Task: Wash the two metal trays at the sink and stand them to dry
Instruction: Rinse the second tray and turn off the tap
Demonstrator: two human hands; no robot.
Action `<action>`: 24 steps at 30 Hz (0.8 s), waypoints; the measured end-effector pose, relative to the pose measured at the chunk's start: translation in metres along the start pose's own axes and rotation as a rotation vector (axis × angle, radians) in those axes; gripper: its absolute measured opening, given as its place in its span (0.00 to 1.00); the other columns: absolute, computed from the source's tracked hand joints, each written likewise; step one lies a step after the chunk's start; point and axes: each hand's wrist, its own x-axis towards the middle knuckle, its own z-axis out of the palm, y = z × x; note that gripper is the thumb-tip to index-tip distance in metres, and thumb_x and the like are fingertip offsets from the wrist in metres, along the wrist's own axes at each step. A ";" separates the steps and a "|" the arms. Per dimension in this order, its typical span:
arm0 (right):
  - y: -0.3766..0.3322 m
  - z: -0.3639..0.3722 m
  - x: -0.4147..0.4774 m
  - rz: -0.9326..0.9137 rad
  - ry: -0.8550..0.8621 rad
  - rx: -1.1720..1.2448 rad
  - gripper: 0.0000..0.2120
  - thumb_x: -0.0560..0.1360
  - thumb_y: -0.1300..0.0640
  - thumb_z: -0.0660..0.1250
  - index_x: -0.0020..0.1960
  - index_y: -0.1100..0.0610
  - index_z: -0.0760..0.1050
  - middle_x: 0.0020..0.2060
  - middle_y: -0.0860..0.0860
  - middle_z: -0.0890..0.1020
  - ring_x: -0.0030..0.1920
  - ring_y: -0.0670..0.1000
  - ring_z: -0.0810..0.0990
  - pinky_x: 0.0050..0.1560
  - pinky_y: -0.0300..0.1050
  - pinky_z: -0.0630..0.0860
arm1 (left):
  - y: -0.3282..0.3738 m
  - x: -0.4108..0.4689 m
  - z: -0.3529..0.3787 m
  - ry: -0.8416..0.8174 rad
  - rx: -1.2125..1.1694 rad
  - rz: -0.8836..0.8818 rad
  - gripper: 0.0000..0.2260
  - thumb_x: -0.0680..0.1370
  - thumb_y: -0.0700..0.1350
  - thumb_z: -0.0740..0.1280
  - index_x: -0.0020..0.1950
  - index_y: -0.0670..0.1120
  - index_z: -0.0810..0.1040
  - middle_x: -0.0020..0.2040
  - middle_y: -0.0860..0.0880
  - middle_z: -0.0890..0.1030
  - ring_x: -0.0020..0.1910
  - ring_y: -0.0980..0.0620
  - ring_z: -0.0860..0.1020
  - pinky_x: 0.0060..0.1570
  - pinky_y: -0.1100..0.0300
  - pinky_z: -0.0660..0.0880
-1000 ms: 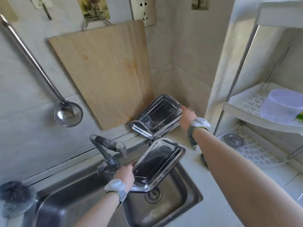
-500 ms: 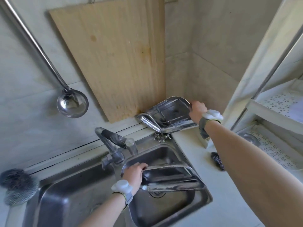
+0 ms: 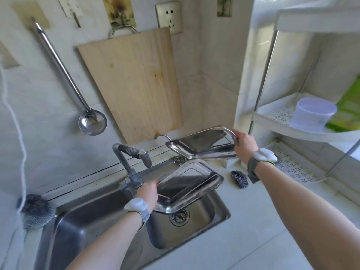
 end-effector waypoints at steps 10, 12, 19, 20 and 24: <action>-0.017 -0.025 -0.022 0.008 -0.101 0.014 0.11 0.79 0.65 0.57 0.49 0.57 0.77 0.35 0.55 0.77 0.38 0.58 0.75 0.38 0.46 0.68 | 0.013 -0.009 -0.019 0.066 -0.092 0.095 0.17 0.80 0.36 0.56 0.64 0.48 0.77 0.57 0.45 0.81 0.54 0.45 0.80 0.52 0.56 0.75; -0.021 -0.030 -0.021 0.047 -0.171 -0.017 0.10 0.80 0.65 0.57 0.44 0.58 0.75 0.34 0.54 0.78 0.38 0.58 0.76 0.38 0.45 0.69 | 0.014 -0.005 -0.023 0.114 -0.147 0.099 0.18 0.80 0.35 0.57 0.67 0.47 0.74 0.67 0.45 0.74 0.60 0.46 0.77 0.59 0.56 0.72; -0.045 -0.020 -0.032 -0.006 -0.398 -0.074 0.14 0.77 0.62 0.61 0.35 0.48 0.73 0.31 0.50 0.77 0.34 0.53 0.73 0.33 0.40 0.68 | 0.025 -0.008 -0.020 0.099 -0.292 0.080 0.28 0.81 0.43 0.59 0.79 0.48 0.50 0.74 0.43 0.62 0.64 0.42 0.74 0.58 0.53 0.73; -0.050 -0.018 -0.032 -0.002 -0.435 -0.071 0.15 0.76 0.64 0.60 0.36 0.48 0.74 0.30 0.48 0.76 0.33 0.51 0.72 0.32 0.38 0.68 | 0.022 -0.005 -0.018 0.063 -0.294 0.083 0.27 0.81 0.43 0.59 0.78 0.48 0.52 0.73 0.44 0.64 0.66 0.43 0.73 0.61 0.53 0.71; -0.065 -0.014 -0.035 0.040 -0.519 0.002 0.17 0.75 0.67 0.60 0.47 0.47 0.80 0.32 0.45 0.80 0.34 0.47 0.77 0.33 0.32 0.75 | 0.008 0.001 -0.011 -0.039 -0.276 0.097 0.13 0.82 0.45 0.58 0.66 0.49 0.70 0.51 0.47 0.78 0.54 0.45 0.79 0.54 0.53 0.75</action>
